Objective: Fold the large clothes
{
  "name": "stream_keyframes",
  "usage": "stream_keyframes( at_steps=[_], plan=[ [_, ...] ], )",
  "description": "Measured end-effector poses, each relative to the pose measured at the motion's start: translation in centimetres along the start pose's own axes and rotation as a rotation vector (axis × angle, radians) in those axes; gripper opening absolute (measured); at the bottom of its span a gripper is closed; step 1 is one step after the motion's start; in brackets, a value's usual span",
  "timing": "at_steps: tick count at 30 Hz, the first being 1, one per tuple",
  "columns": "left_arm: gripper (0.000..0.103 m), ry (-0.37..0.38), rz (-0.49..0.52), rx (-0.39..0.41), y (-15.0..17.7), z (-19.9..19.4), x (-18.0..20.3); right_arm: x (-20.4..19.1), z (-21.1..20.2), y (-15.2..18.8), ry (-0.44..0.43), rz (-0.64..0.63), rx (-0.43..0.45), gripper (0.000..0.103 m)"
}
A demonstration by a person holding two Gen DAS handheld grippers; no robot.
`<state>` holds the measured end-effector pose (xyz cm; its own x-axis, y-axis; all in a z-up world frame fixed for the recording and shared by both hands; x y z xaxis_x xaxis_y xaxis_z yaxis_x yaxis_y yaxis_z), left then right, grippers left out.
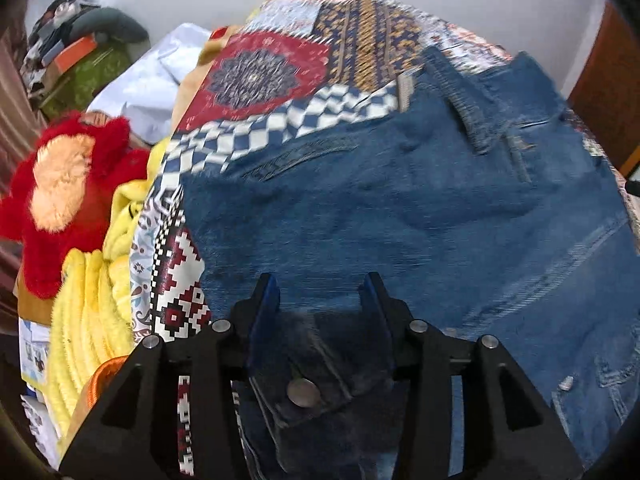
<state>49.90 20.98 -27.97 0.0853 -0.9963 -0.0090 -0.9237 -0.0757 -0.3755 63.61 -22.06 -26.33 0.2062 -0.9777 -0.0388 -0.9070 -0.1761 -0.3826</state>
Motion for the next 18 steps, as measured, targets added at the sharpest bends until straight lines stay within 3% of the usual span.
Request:
stream_keyframes(
  at_steps=[10, 13, 15, 18],
  plan=[
    [0.066, 0.033, 0.054, 0.172, 2.0, -11.0, 2.6, -4.3, -14.6, 4.2, -0.045, -0.101, 0.200, 0.085],
    [0.076, 0.020, 0.064, 0.238, 3.7, -14.6, 3.0, -6.0, -17.7, 6.4, -0.067, -0.138, 0.222, 0.086],
    [0.089, 0.002, 0.074, 0.274, 5.0, -16.8, 3.3, -7.1, -19.4, 8.3, -0.075, -0.161, 0.235, 0.090],
    [0.097, -0.005, 0.083, 0.329, 7.3, -19.3, 3.5, -8.2, -21.3, 10.9, -0.071, -0.184, 0.256, 0.093]
  ],
)
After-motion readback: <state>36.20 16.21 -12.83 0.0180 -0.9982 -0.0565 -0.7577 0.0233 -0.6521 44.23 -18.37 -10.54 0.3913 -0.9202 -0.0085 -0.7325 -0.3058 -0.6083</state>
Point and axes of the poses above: each gripper's, at about its wrist camera, not at the fingertips, and z roughly the way its jaws point, x to its right, y to its underside, the point moved 3 cm from there along z, roughly the way its jaws point, and after that the axes turned 9 degrees about -x, right-handed, at the moved point
